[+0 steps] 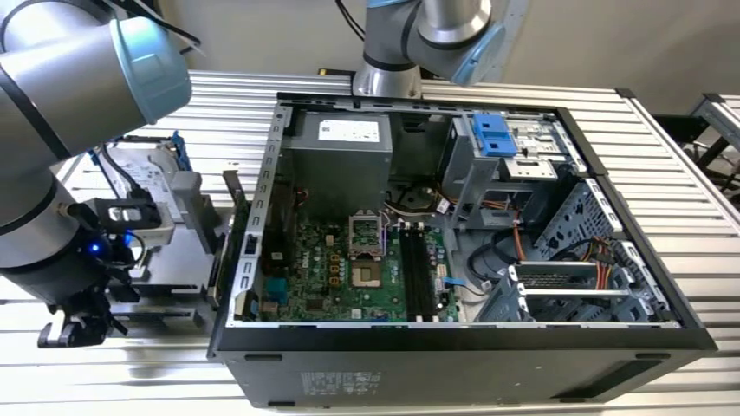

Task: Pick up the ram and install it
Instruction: 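Pick up the ram and move it above insertion slot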

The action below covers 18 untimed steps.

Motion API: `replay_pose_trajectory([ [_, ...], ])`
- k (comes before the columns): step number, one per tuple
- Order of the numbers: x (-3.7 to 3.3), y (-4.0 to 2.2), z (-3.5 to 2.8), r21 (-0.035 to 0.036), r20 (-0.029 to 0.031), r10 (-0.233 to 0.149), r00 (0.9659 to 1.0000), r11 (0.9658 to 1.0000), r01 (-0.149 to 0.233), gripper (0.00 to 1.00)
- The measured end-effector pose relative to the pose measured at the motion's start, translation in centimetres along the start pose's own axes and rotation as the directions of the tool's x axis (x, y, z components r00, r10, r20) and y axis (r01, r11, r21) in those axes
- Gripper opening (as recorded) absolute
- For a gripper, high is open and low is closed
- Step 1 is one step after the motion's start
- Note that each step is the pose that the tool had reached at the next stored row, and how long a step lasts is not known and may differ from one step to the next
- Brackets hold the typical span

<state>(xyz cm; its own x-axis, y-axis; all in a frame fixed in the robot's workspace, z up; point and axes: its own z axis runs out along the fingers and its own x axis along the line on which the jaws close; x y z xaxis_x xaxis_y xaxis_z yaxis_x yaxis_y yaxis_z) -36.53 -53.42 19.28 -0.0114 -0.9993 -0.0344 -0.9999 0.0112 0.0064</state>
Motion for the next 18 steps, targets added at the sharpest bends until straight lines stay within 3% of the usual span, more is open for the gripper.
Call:
replay_pose_trajectory([
  [18, -0.01, 0.02, -0.25, 0.0002, 0.0002, 0.000, 1.0000, 1.0000, 0.000, 1.00],
])
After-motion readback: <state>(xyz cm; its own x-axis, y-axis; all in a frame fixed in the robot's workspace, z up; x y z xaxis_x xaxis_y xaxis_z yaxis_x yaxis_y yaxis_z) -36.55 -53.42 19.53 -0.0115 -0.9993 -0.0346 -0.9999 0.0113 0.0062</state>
